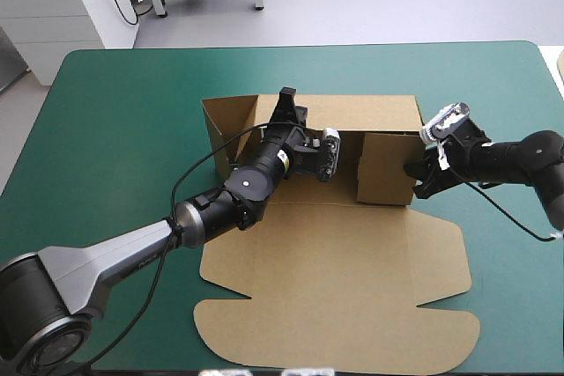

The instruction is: Fold the box

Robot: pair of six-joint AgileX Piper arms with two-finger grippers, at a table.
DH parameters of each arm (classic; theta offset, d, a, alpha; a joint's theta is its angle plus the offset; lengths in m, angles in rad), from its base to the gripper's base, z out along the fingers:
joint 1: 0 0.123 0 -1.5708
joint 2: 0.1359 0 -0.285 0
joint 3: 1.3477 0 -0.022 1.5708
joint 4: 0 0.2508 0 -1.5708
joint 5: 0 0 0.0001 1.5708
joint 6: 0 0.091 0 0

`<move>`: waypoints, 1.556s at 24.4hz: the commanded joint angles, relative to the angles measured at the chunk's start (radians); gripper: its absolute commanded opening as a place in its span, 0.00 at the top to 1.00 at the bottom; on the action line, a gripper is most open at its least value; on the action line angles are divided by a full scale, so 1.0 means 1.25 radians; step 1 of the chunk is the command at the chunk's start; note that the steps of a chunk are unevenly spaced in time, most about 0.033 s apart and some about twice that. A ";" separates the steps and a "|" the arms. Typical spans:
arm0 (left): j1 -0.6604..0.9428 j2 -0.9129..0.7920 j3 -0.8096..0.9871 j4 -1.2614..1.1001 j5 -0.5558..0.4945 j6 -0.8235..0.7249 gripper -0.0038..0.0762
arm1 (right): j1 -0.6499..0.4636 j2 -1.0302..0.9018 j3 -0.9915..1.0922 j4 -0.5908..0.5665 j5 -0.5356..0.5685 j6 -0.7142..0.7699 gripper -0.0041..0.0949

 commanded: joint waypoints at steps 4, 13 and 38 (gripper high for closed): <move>-0.006 -0.028 -0.016 0.010 -0.018 -0.008 0.96 | 0.000 0.022 -0.024 0.194 -0.069 -0.023 0.57; -0.006 -0.028 -0.016 0.018 -0.028 -0.031 0.96 | 0.000 0.022 -0.022 0.257 -0.105 -0.079 0.95; -0.070 -0.034 -0.016 0.042 -0.078 -0.051 0.51 | 0.150 0.022 -0.022 0.019 -0.289 0.172 0.96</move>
